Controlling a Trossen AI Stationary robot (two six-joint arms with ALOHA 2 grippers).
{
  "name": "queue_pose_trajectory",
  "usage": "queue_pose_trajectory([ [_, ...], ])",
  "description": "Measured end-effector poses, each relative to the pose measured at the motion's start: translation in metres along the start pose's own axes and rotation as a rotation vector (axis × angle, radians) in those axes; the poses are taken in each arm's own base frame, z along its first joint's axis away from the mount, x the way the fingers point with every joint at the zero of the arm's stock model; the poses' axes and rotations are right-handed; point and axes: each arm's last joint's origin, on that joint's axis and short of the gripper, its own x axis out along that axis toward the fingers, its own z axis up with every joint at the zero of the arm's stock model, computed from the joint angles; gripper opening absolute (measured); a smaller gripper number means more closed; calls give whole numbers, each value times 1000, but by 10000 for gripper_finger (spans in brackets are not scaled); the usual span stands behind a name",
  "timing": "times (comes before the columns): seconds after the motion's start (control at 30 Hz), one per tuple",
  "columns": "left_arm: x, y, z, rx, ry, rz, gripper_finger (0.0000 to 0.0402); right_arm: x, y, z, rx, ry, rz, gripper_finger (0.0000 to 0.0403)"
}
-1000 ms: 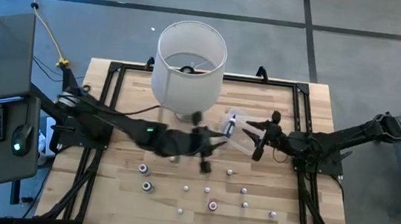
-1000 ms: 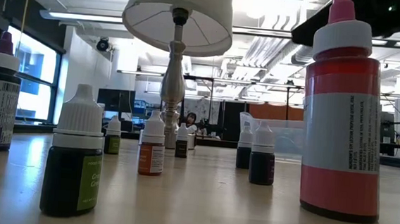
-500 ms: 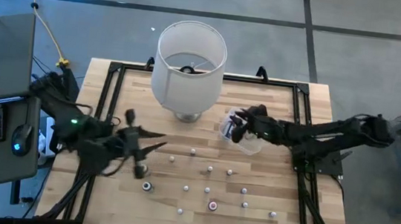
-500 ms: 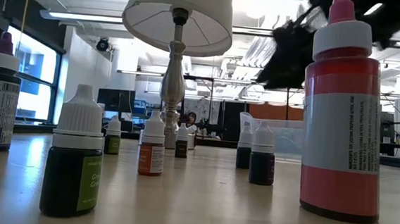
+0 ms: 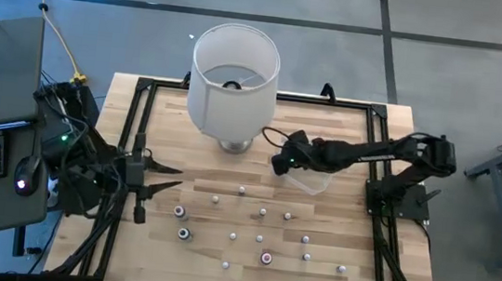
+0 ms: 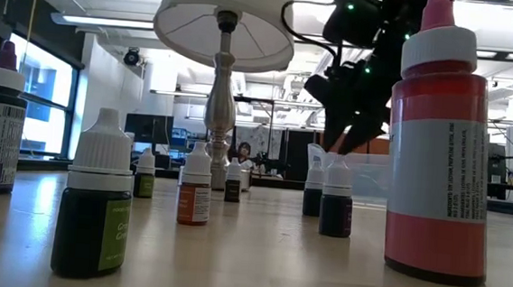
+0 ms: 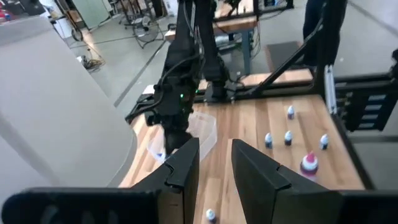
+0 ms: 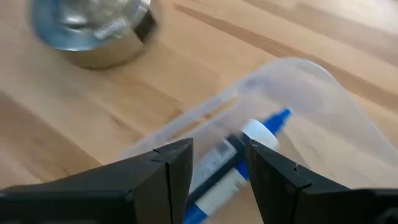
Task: Pick & Place food coloring
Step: Put the large blue food coloring bottle into the transparent bin
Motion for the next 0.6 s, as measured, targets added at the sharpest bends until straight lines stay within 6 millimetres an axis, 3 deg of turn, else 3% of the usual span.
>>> queue_pose_trajectory([
  [0.2, 0, 0, -4, 45, 36, -24, 92, -6, -2, 4, 138, 37, -95, 140],
  [0.47, 0, 0, -5, 49, 43, -36, 92, 12, -15, -11, 309, 60, -88, 140],
  [0.6, 0, 0, -5, 50, 42, -32, 92, 22, -17, -20, 347, 41, -2, 140],
])
